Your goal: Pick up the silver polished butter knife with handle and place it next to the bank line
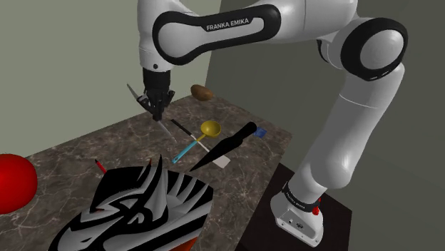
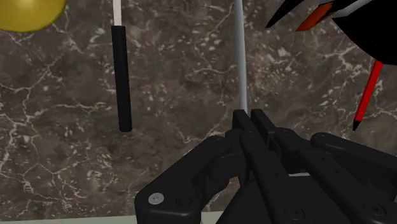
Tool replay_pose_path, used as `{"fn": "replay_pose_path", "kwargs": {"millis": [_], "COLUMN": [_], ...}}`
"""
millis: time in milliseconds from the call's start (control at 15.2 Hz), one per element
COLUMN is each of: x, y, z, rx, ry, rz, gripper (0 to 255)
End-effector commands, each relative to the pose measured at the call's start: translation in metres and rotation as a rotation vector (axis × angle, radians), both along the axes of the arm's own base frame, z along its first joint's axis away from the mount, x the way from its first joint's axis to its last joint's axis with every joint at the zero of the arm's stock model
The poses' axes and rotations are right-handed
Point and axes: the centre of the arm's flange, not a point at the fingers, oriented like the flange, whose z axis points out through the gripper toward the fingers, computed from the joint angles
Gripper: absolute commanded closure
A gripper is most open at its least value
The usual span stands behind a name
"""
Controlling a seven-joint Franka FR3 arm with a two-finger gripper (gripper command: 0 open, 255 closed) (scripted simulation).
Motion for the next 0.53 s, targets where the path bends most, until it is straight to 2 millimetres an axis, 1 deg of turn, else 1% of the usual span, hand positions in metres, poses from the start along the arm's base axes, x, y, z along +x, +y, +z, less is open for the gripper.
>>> {"fn": "replay_pose_path", "kwargs": {"millis": [0, 462], "x": [-0.003, -0.017], "y": [-0.025, -0.117], "z": [0.002, 0.003], "rx": [0.000, 0.000], "ry": [0.000, 0.000], "rz": [0.001, 0.001], "gripper": [255, 255]}}
